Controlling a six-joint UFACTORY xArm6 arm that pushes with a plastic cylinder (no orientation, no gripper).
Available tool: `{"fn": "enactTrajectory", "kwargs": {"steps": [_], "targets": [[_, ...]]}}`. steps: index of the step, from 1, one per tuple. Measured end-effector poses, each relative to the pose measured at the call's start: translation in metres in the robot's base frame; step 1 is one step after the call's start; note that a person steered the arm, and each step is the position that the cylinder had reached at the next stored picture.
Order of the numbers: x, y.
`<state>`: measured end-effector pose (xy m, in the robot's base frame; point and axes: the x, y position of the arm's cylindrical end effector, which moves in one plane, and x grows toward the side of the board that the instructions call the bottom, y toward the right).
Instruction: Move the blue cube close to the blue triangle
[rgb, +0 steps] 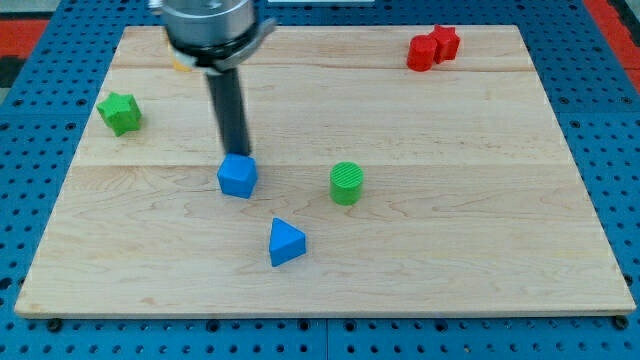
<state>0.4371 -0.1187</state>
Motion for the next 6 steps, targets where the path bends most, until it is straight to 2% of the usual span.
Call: {"fn": "enactTrajectory", "kwargs": {"steps": [2,3,4,5,6], "targets": [[0.028,-0.051],[-0.004,-0.026],[-0.010,0.003],[-0.004,0.011],[0.021,0.009]]}}
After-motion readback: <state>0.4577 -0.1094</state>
